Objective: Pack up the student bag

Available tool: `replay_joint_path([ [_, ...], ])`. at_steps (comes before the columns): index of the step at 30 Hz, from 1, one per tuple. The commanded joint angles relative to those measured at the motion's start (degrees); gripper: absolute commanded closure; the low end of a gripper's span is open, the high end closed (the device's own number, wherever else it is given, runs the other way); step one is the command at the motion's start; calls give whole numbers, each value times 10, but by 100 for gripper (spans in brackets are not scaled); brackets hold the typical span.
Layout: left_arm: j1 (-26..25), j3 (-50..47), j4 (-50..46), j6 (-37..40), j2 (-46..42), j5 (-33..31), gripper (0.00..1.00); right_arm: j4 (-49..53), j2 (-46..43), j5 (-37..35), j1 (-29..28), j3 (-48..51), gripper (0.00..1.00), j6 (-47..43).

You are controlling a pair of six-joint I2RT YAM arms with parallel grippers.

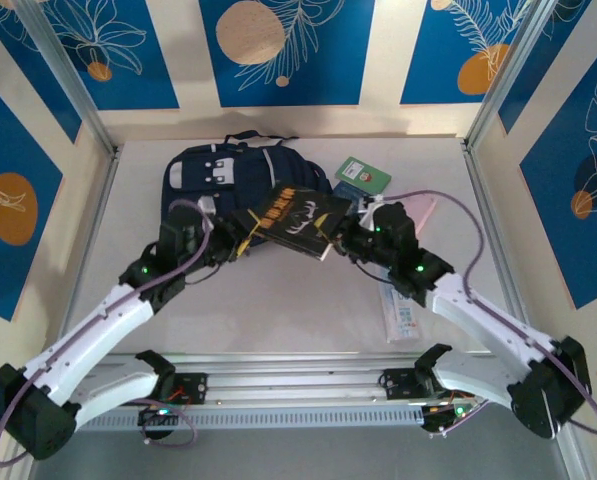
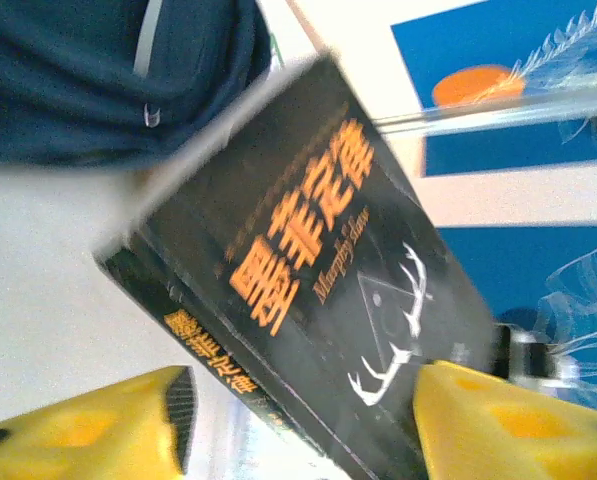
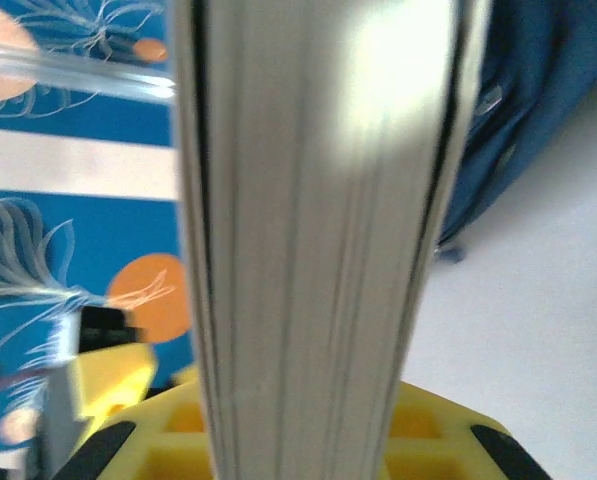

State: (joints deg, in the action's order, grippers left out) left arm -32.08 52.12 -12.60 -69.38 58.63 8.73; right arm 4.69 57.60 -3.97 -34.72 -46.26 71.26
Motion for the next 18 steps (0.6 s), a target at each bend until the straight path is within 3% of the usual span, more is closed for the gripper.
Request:
replay_joint_path([
  [1,23,101,-131,182,70,-1,32,168,-63,-84,15,-41,100,-128],
  [5,80,197,-134,244,214,136,27,243,-130,-80,51,-39,100,-188],
  [7,96,242,-128,270,273,174,24,264,-155,-54,73,-42,100,-216],
  [9,99,304,-152,315,331,169,24,285,-171,-24,91,-52,100,-249],
  [12,104,401,-198,352,413,100,23,291,-198,26,89,-61,100,-274],
  [18,143,566,-216,353,592,147,28,340,-239,32,41,-103,100,-339],
])
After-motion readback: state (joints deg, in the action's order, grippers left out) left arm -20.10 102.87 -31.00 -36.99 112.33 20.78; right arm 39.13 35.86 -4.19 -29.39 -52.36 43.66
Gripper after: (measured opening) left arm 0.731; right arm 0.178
